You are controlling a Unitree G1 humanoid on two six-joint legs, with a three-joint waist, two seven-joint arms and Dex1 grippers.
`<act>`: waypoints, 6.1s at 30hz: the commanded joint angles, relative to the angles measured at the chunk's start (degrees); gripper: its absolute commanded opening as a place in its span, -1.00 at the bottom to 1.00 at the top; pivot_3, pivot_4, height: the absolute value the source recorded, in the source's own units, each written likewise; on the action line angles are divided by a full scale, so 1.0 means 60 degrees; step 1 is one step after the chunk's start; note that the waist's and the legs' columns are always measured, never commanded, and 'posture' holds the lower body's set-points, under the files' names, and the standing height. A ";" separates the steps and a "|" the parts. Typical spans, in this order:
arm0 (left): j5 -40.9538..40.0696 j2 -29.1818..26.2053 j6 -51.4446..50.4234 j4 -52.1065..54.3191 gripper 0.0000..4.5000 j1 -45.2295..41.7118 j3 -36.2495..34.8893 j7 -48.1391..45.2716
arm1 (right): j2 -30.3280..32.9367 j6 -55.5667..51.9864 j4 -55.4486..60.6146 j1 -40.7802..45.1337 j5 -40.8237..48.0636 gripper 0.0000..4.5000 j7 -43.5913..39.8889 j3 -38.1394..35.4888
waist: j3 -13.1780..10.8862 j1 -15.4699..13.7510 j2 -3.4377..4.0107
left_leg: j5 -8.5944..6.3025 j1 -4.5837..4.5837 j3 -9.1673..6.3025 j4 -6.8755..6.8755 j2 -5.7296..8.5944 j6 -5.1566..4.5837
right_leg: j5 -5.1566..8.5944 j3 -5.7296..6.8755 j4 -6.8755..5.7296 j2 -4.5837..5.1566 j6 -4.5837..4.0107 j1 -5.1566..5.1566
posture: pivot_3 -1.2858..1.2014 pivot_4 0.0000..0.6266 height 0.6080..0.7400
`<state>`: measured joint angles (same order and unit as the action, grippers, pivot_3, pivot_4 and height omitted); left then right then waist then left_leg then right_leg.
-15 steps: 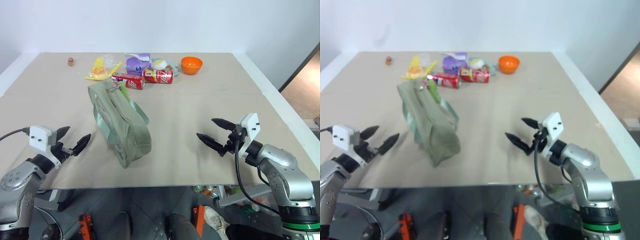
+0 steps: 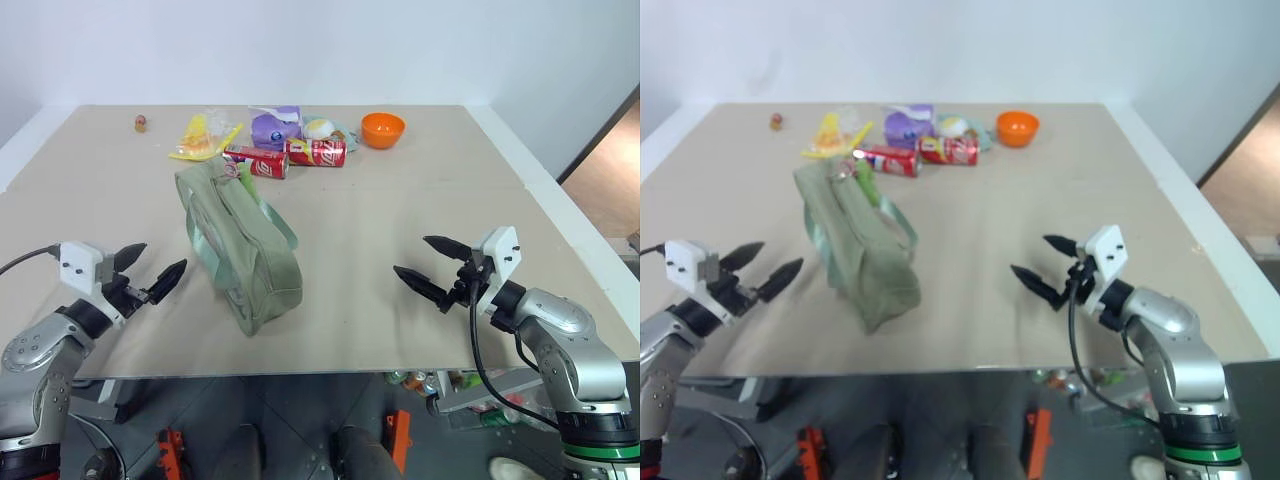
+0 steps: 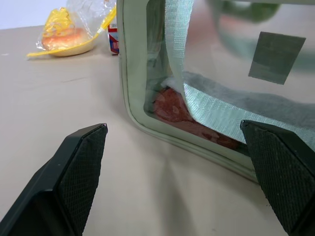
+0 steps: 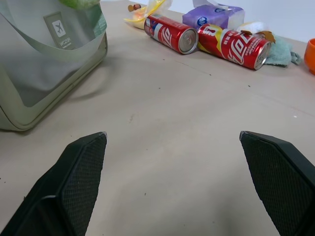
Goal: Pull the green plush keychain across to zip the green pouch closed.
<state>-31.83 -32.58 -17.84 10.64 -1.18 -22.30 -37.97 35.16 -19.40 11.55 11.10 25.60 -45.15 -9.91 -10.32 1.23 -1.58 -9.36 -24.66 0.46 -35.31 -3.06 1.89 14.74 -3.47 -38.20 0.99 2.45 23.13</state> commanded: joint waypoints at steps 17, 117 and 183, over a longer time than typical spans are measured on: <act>-0.3223 -0.2462 -0.2322 0.2679 0.99 0.0830 -0.0444 -0.3231 | 0.0580 -0.1569 0.1682 0.1294 0.1485 0.99 -0.0827 0.0387 | -0.0007 0.0040 -0.0002 | -0.0002 0.0005 0.0058 0.0001 -0.0048 -0.0001 | -0.0006 -0.0023 0.0000 -0.0018 -0.0047 0.0032 | 0.03 -0.52 1.00; -0.2174 -0.1646 -0.2412 0.1522 1.00 -0.2807 0.2176 -0.3581 | -0.0131 -0.2858 0.2305 0.2192 0.1490 0.99 0.0746 0.0448 | -0.0009 0.0165 -0.0008 | -0.0047 0.0009 0.0109 -0.0029 -0.0110 -0.0007 | -0.0024 -0.0112 -0.0003 -0.0116 -0.0037 0.0047 | 0.03 -0.52 1.00; -0.1215 -0.1446 -0.1561 0.0932 1.00 -0.3390 0.1367 -0.1951 | 0.0776 0.1462 -0.1430 0.3484 -0.0198 -0.97 -0.3316 0.1244 | -0.0010 0.0261 -0.0008 | -0.0051 0.0051 0.0126 -0.0012 -0.0122 -0.0008 | -0.0035 -0.0133 -0.0026 -0.0141 -0.0020 0.0038 | 0.03 -0.52 1.00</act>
<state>-40.26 -41.19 -28.97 15.98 -21.22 -13.55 -49.89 39.86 -10.79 1.06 30.91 24.36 -64.93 -2.64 -10.37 2.80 -1.63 -9.66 -24.35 1.21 -35.38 -3.79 1.84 14.53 -4.27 -38.35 0.15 2.33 23.36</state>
